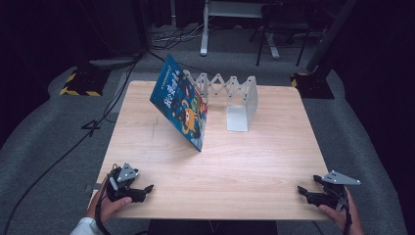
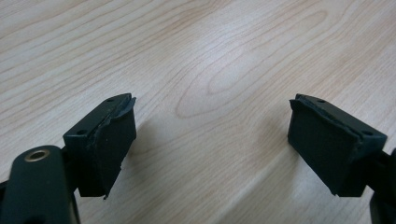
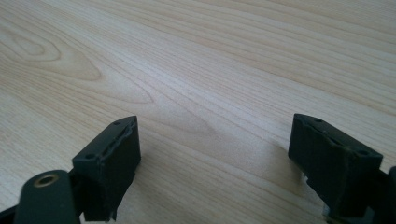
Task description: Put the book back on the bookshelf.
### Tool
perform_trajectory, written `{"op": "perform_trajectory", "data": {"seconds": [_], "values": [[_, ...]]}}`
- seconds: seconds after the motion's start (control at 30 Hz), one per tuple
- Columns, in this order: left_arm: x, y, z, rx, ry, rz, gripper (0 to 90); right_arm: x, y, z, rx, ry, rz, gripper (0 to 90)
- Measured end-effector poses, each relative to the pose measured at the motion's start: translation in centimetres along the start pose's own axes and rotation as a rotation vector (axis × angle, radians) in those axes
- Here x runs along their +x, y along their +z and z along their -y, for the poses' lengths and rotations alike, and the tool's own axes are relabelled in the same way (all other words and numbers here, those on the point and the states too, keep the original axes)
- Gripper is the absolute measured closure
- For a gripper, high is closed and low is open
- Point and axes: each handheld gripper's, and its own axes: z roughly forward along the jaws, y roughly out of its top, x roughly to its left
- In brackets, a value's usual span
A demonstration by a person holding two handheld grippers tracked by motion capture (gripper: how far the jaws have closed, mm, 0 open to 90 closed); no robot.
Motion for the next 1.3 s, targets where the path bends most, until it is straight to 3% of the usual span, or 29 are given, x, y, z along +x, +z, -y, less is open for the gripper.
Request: {"op": "perform_trajectory", "data": {"seconds": [0.47,1.3], "values": [[0.04,-0.04,0.03,0.0,-0.003,-0.013,15.6,-0.17,0.04,-0.02,-0.002,0.051,0.05,18.0],[0.14,-0.06,0.05,-0.003,0.004,-0.009,16.3,-0.25,0.02,0.04,-0.008,0.052,0.05,18.1]]}}
